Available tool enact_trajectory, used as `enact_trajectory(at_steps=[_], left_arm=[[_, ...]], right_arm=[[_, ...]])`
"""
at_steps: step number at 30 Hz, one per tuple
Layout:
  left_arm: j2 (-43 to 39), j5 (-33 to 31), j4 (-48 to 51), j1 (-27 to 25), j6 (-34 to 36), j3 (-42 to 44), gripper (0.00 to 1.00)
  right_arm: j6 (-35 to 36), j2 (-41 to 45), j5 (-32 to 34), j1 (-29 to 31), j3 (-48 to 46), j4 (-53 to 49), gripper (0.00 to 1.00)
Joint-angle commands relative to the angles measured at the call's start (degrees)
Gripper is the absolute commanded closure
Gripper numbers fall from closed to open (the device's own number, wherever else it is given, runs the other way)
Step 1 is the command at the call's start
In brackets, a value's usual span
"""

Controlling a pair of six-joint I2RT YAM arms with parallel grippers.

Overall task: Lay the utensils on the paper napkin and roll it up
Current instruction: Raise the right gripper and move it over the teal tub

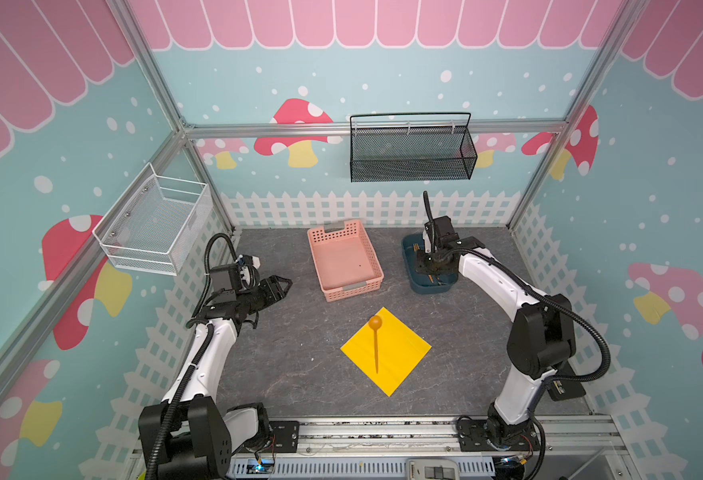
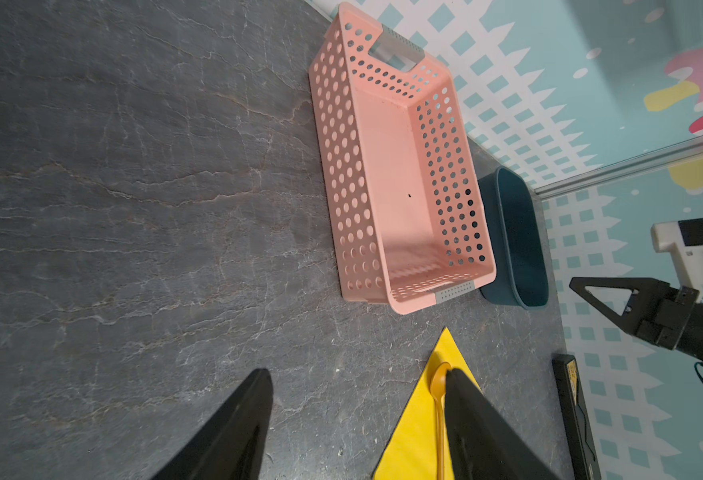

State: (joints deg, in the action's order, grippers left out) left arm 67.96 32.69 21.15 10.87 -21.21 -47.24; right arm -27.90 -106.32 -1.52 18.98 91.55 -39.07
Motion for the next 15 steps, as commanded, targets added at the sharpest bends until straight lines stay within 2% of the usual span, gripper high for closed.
enact_trajectory(at_steps=[1, 6, 15], left_arm=[[-0.09, -1.36, 0.2, 0.55, 1.19, -0.4, 0.32], [-0.15, -2.22, 0.34, 0.65, 1.66, -0.33, 0.32], [1.11, -3.16, 0.91, 0.64, 2.25, -0.66, 0.32]], right_arm=[[6.23, -5.67, -2.41, -1.64, 4.72, -3.44, 0.81], [10.63, -13.62, -4.11, -4.4, 13.99, -5.8, 0.83], [15.05, -26.91, -0.42, -7.05, 29.25, -9.45, 0.86]])
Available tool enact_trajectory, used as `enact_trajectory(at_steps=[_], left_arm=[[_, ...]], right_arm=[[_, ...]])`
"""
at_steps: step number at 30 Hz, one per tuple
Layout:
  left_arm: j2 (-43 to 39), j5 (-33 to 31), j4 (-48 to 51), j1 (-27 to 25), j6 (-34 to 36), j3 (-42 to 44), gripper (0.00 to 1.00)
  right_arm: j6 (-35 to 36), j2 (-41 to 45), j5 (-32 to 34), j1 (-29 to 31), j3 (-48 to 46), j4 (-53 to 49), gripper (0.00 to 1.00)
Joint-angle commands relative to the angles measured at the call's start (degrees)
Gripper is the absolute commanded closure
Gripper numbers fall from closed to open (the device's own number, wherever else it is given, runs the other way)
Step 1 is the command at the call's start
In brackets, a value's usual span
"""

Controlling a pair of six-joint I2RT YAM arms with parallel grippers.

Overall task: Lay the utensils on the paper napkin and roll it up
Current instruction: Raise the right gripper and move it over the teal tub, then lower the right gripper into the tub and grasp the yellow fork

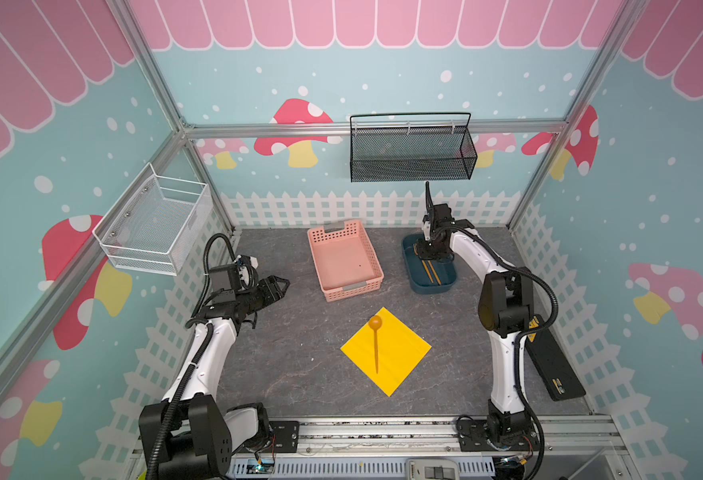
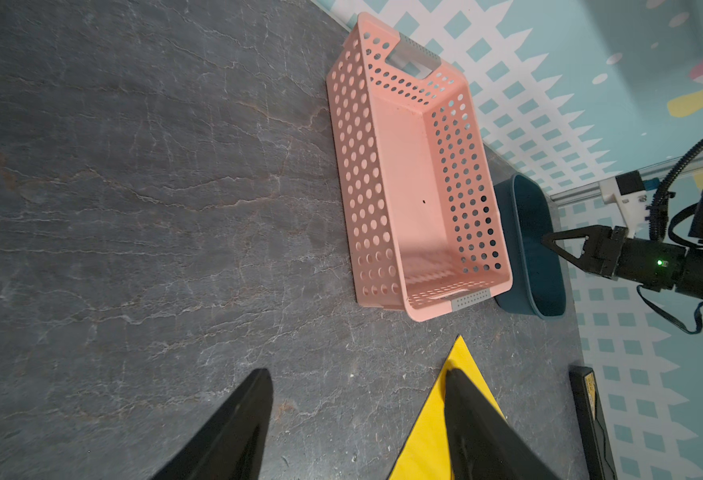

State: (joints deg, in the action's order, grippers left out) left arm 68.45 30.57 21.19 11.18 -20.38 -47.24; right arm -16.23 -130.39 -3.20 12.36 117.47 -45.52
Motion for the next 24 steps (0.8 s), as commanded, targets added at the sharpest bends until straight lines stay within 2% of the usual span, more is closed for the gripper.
enact_trajectory(at_steps=[1, 13, 24], left_arm=[[0.87, -1.04, 0.87, 0.33, 1.47, -0.66, 0.32], [2.04, -1.98, 1.74, 0.33, 2.06, -0.9, 0.32], [1.82, -2.3, 2.1, 0.33, 2.19, -0.92, 0.32]], right_arm=[[3.55, -4.36, 0.95, -0.71, 5.15, -3.37, 0.86], [4.01, -16.56, -2.5, -2.74, 18.42, -4.23, 0.85], [3.84, -19.7, -4.07, -3.31, 19.03, -3.63, 0.82]])
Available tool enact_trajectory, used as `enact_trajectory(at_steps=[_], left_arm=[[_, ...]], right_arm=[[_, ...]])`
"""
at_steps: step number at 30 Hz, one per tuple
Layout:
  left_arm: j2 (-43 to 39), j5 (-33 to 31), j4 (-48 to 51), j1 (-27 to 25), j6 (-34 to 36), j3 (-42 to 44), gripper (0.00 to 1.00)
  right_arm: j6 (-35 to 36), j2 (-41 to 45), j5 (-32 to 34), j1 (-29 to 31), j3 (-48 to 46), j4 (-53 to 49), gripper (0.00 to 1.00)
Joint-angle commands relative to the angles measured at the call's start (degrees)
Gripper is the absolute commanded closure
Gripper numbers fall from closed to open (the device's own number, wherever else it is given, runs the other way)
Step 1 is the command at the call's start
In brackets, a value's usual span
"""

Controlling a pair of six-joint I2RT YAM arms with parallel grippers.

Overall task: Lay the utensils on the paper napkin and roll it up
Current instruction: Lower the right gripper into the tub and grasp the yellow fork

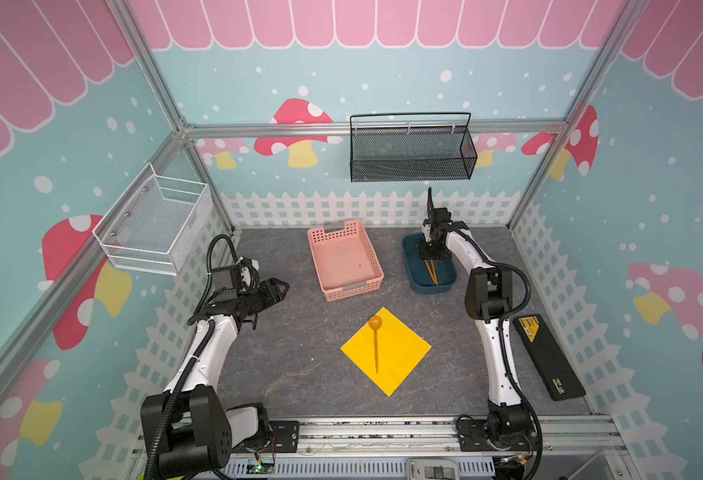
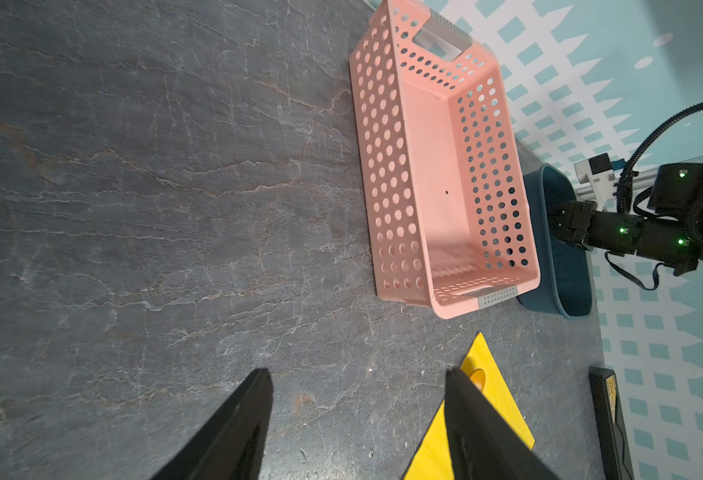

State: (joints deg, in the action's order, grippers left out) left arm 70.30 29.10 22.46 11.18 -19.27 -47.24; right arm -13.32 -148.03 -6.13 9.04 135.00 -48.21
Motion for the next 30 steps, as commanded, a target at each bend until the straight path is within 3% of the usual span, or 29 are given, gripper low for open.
enact_trajectory(at_steps=[1, 18, 30], left_arm=[[-0.03, -0.82, 0.85, 0.33, 1.1, -0.92, 0.32], [-0.7, -0.79, 1.01, 0.34, 0.99, -0.83, 0.32], [-3.02, -0.23, 0.64, 0.34, 0.54, -0.22, 0.32]], right_arm=[[0.89, -2.21, -1.3, -0.04, 1.49, -1.02, 0.81], [-0.38, -1.75, -2.07, 0.04, 1.23, -1.11, 0.91], [-2.58, 4.0, -3.62, 0.06, -2.03, -1.54, 0.93]])
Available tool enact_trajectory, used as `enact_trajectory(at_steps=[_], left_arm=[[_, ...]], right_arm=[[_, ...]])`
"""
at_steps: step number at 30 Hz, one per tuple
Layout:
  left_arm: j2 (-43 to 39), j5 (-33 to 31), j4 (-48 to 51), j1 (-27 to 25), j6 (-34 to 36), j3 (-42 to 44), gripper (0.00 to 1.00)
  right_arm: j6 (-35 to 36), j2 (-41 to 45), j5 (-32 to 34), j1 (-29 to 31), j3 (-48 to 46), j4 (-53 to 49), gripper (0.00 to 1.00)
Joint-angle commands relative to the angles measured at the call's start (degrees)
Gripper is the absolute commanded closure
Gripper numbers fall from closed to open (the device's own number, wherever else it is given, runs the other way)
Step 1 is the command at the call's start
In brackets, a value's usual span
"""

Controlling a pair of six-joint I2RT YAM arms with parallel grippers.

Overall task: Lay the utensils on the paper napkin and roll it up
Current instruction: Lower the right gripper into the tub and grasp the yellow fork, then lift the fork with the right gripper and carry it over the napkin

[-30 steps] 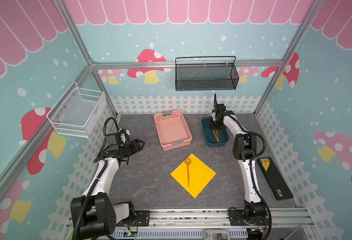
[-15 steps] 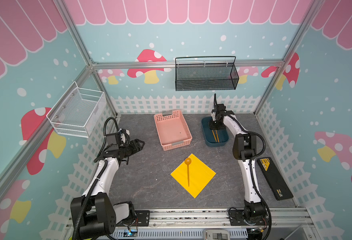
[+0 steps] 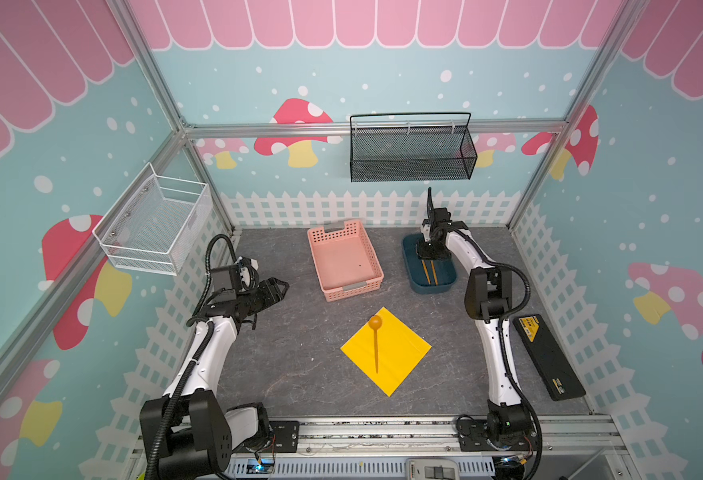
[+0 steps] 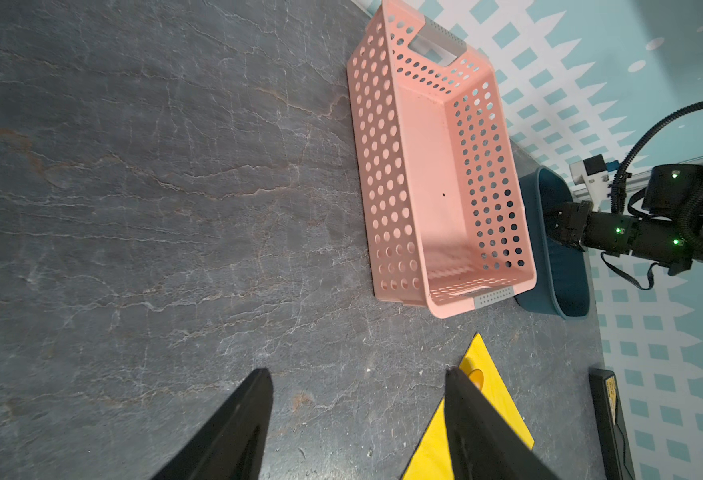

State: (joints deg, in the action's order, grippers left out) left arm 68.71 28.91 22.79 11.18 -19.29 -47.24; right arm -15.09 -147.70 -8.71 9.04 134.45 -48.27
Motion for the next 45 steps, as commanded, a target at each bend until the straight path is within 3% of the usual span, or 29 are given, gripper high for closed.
enact_trajectory(at_steps=[1, 21, 36, 45], left_arm=[[-1.54, 0.1, 0.14, 0.34, 0.46, -0.17, 0.32], [-3.74, 3.96, -2.11, 0.34, -2.07, 0.77, 0.32], [-6.74, 3.7, -2.17, 0.36, -2.16, 1.36, 0.32], [-7.01, 3.75, -2.29, 0.34, -2.33, 1.46, 0.32]], right_arm=[[-0.9, 4.2, -0.98, 0.06, -1.91, -1.43, 0.93], [-4.07, 16.53, -0.16, 0.9, -14.19, -1.55, 0.93], [-5.71, 29.03, 0.51, 2.26, -29.99, 3.33, 0.96], [-7.44, 36.84, 0.04, 3.27, -34.26, 3.93, 0.96]])
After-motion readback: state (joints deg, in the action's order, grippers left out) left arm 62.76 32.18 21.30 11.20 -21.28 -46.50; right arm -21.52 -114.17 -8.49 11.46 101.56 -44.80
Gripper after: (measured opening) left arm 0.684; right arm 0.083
